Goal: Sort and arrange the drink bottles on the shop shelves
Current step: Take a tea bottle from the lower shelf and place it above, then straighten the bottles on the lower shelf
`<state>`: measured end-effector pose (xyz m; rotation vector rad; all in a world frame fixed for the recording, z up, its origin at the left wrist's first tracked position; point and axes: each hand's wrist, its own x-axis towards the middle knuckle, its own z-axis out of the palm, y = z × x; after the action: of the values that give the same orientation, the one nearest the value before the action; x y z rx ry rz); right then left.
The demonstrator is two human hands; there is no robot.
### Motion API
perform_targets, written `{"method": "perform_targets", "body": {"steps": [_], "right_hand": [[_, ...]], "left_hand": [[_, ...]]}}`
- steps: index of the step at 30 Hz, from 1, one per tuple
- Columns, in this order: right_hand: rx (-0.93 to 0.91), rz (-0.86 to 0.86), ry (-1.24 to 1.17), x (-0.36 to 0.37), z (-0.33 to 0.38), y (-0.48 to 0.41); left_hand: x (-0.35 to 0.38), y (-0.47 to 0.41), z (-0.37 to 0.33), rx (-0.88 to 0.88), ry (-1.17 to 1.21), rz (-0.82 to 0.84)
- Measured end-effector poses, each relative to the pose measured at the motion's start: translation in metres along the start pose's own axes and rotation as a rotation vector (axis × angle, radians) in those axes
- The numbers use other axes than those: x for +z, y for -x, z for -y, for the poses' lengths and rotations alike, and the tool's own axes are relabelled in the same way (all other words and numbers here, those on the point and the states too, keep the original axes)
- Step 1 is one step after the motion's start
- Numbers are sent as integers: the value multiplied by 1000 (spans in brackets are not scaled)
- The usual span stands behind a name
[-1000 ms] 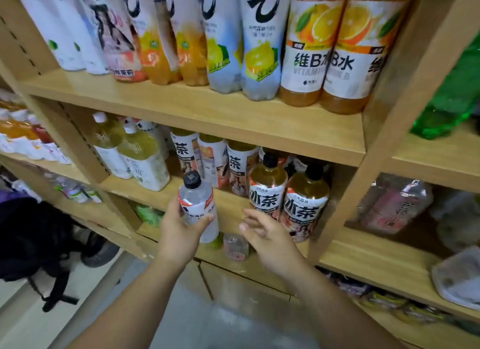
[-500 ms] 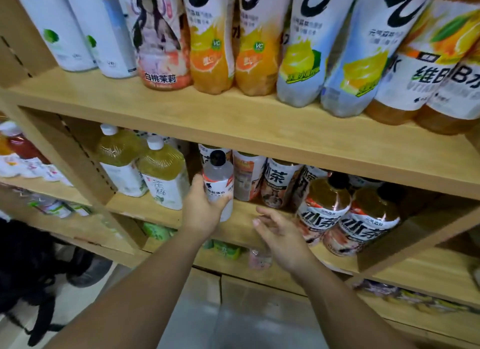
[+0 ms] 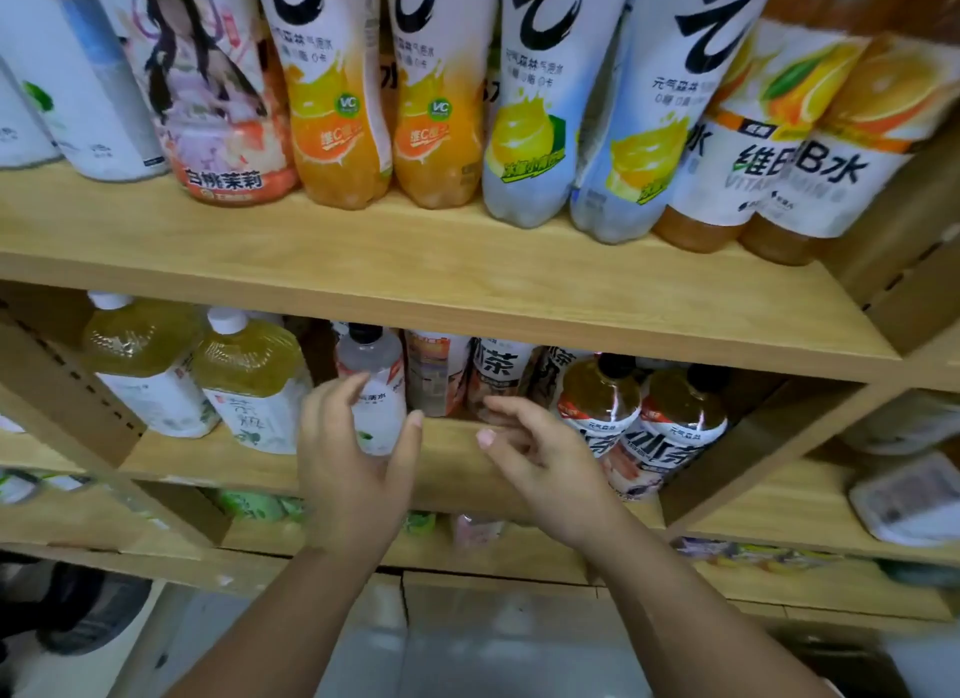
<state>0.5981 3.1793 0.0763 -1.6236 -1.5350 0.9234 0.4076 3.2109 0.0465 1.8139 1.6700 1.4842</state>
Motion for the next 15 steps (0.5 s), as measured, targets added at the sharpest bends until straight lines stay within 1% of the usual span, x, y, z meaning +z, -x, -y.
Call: {"method": "perform_targets", "body": {"steps": [3, 7, 10, 15], "right_hand": [[-95, -146, 23, -39, 8, 30], [-229, -442, 137, -105, 11, 66], [-276, -599, 135, -159, 7, 87], [-346, -767, 194, -246, -20, 122]], "left_hand": [[9, 12, -38, 196, 115, -1], [31, 19, -111, 452, 189, 43], [49, 25, -169, 550, 253, 109], [87, 49, -253, 687, 296, 101]]}}
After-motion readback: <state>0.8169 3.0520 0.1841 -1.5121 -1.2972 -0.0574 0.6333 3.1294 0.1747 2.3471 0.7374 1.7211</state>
